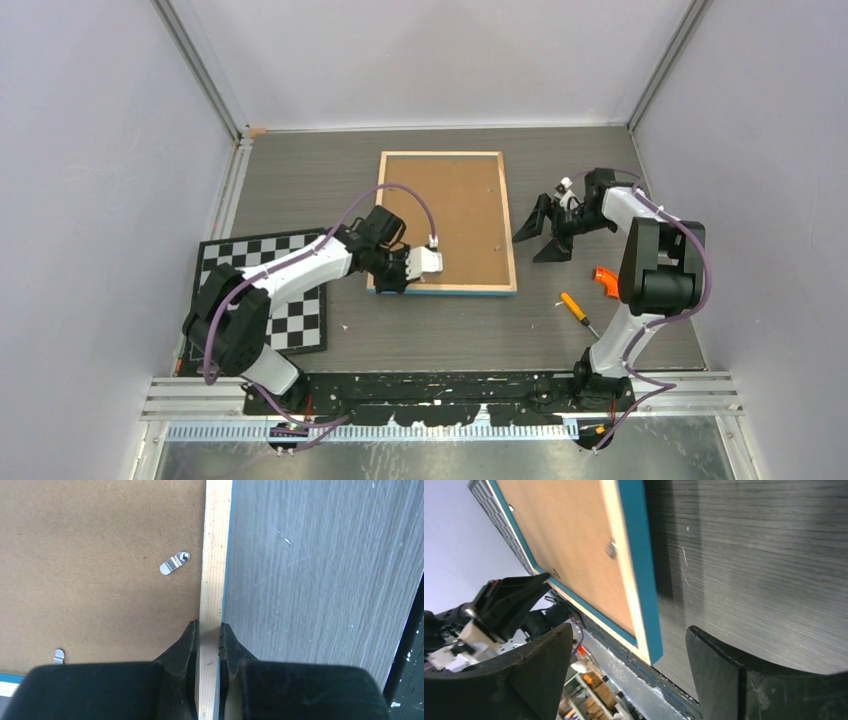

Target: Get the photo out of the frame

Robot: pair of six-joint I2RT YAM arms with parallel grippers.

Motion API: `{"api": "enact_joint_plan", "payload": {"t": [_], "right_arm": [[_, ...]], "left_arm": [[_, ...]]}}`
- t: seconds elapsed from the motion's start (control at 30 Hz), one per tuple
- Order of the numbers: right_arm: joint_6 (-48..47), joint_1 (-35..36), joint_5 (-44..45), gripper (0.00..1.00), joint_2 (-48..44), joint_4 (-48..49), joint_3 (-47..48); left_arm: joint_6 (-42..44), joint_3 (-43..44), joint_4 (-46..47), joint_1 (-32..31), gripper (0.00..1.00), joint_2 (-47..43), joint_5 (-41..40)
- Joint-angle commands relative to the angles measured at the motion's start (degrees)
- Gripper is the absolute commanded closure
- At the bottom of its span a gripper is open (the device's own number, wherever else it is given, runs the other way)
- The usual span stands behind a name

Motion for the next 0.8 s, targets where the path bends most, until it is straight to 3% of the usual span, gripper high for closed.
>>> {"api": "enact_joint_plan", "payload": {"t": [0.0, 0.2, 0.57, 0.77], "right_arm": [[4.20, 0.40, -5.43, 0.12, 2.99, 3.22, -2.38], [10.96, 0.37, -12.09, 0.11, 6.56, 11.97, -4.97], [16.89, 5.94, -22.44, 0.28, 13.58, 19.70, -3.19], [23.32, 7.38, -24.12, 0.29, 14.25, 27.02, -3.92]], "left_arm": [[-2.85, 5.89, 0.65, 2.10, 1.00, -0.89, 4.26], [-2.26, 8.39, -0.41, 3.17, 1.00, -1.51, 7.09], [1.80, 8.57, -2.85, 6.37, 1.00, -2.85, 16.44], [3.92, 8.39, -4.32, 6.88, 1.00, -3.07, 20.02]]}}
